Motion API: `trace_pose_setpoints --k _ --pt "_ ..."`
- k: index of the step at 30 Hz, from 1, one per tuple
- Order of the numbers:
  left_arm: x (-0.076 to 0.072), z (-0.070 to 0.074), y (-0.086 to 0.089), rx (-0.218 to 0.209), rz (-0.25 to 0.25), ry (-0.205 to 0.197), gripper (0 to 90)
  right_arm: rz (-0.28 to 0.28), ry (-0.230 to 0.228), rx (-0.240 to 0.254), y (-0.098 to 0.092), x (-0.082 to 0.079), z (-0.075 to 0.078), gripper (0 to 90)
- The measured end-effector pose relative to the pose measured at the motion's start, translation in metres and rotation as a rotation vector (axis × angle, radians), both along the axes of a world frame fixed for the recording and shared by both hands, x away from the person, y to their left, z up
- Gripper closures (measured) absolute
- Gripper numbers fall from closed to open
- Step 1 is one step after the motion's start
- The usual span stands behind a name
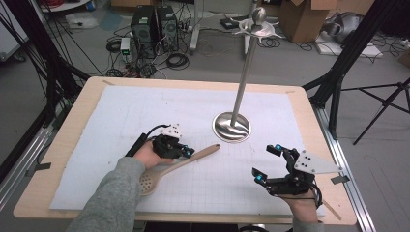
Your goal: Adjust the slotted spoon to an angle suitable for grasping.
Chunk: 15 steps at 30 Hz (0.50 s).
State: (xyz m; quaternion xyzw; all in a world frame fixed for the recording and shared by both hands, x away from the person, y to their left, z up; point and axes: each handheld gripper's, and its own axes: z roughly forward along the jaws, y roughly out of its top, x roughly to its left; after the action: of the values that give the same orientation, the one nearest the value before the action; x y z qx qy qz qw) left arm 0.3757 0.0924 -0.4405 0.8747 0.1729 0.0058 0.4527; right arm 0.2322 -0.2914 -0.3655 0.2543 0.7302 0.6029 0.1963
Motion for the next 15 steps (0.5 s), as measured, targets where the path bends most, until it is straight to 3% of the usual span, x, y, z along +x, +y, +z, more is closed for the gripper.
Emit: trace_pose_setpoints --k 8,15 --pt "-0.0014 -0.0003 -0.0018 -0.003 -0.013 0.005 89.6 -0.001 0.001 -0.001 -0.0001 -0.0006 -0.0005 11.0" --pt "-0.0028 0.0044 0.0009 0.058 0.029 -0.066 89.4 -0.005 0.004 -0.002 -0.0021 -0.0002 -0.002 11.0"
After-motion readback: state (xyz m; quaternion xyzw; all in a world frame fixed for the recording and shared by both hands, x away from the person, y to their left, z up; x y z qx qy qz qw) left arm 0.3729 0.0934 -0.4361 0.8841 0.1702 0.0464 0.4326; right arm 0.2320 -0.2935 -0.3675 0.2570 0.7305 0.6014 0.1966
